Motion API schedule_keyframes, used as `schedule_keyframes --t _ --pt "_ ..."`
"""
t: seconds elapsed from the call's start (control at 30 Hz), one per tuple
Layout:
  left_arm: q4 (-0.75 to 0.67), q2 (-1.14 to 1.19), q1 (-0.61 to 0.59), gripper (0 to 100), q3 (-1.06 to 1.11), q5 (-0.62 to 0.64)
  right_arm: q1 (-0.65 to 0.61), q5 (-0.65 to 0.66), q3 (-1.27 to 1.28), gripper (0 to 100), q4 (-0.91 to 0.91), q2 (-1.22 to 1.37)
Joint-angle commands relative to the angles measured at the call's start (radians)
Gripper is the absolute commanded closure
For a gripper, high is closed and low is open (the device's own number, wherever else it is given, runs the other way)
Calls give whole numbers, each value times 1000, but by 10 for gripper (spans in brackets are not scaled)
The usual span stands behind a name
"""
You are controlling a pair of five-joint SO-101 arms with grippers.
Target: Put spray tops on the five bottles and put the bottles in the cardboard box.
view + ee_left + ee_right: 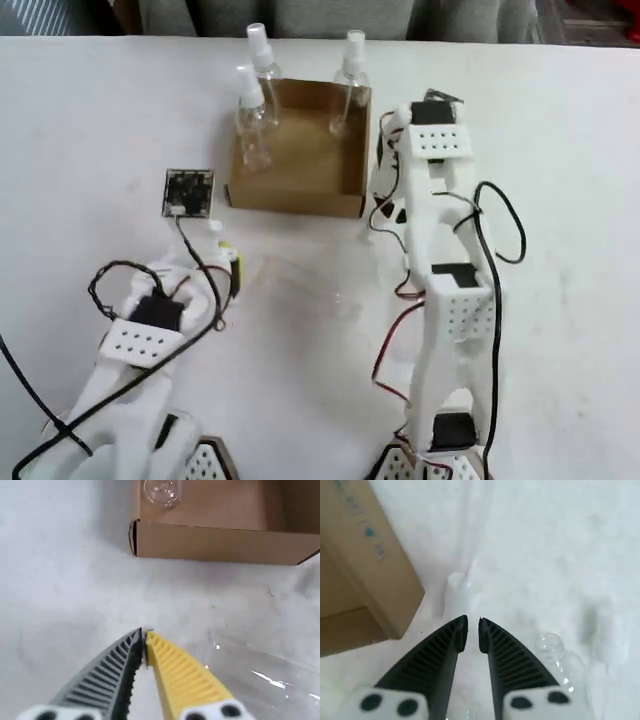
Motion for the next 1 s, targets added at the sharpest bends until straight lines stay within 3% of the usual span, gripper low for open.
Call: schedule_keyframes --t 0.0,0.2,0.67,0.83,0.97 --pt "5 -33 -15 979 -6 -9 -16 -15 15 948 30 -130" --pt "5 -31 -16 979 -6 -9 -61 -71 92 827 25 -160" --pt "5 -33 -15 979 5 -11 -50 -86 417 864 -412 -159" --pt "5 -33 -15 979 6 -11 -30 -86 468 872 -489 -157" --pt "5 -33 -15 979 6 -11 1 -86 462 990 -498 -148"
